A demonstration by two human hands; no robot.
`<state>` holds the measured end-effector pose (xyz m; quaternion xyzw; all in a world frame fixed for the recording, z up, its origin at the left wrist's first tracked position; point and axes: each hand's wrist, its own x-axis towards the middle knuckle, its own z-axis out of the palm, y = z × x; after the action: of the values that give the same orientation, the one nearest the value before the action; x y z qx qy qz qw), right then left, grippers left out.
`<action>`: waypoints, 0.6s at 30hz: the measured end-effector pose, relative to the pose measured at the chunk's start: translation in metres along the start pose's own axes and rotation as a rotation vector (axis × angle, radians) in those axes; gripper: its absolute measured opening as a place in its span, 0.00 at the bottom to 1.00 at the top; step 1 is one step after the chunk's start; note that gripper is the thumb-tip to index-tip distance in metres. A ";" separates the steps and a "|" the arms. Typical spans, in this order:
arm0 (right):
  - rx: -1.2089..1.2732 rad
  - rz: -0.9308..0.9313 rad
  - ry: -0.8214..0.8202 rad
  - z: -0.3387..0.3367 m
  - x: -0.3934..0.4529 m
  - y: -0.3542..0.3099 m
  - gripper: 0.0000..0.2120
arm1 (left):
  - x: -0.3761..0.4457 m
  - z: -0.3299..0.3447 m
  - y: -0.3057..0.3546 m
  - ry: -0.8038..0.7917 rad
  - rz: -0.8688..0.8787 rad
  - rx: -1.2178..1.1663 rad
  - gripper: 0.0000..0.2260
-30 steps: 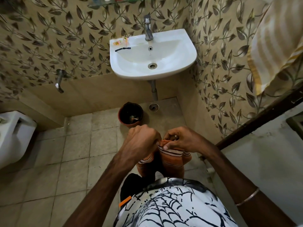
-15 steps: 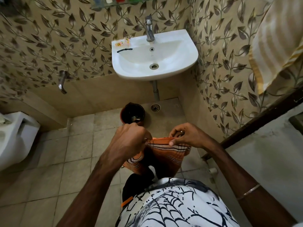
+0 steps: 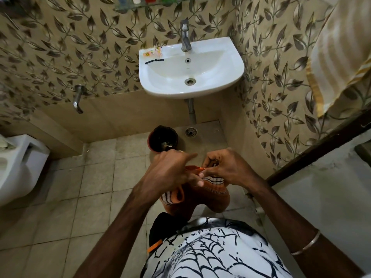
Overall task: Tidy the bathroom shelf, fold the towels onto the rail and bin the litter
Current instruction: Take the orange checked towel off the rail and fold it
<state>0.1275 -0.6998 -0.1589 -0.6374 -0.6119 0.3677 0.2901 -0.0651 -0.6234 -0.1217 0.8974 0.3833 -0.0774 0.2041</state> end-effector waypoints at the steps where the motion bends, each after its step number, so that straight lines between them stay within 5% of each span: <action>1: -0.017 -0.017 0.003 0.001 0.000 -0.002 0.08 | 0.002 0.002 0.005 -0.015 0.016 -0.010 0.32; 5: 0.001 -0.011 0.000 -0.005 0.000 0.002 0.10 | 0.000 0.001 0.011 0.074 0.112 0.070 0.09; 11: 0.040 0.115 -0.291 -0.011 0.001 0.018 0.14 | -0.004 -0.003 0.012 0.116 0.171 0.106 0.09; 18: 0.090 0.175 -0.227 -0.024 -0.003 0.030 0.14 | -0.011 -0.011 -0.001 0.128 0.132 0.070 0.09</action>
<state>0.1648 -0.7037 -0.1699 -0.6290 -0.5657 0.4884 0.2139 -0.0738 -0.6253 -0.1088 0.9305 0.3325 -0.0197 0.1523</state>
